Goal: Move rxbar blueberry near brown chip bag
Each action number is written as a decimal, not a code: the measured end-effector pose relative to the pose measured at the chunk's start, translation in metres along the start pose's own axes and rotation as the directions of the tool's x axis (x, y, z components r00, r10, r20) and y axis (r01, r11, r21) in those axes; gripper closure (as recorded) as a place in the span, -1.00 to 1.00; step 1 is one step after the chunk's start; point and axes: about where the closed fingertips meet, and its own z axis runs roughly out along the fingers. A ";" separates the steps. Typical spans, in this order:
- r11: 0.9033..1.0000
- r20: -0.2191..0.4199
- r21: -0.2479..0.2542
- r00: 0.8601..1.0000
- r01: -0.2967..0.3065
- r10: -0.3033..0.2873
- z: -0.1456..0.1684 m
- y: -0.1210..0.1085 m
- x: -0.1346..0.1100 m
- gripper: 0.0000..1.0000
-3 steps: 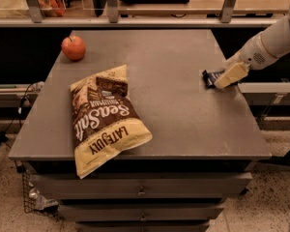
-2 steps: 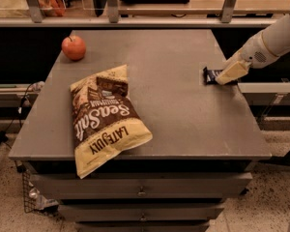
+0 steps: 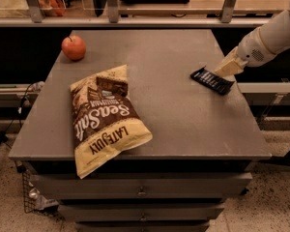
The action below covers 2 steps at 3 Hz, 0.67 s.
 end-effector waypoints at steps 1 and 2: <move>0.996 0.008 -0.074 0.999 0.042 -0.041 0.011 0.030 -0.020 1.00; 0.995 0.006 -0.088 0.999 0.047 -0.047 0.006 0.041 -0.028 0.70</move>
Offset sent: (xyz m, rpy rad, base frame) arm -0.0374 0.0447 0.0270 0.0138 0.0401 0.0878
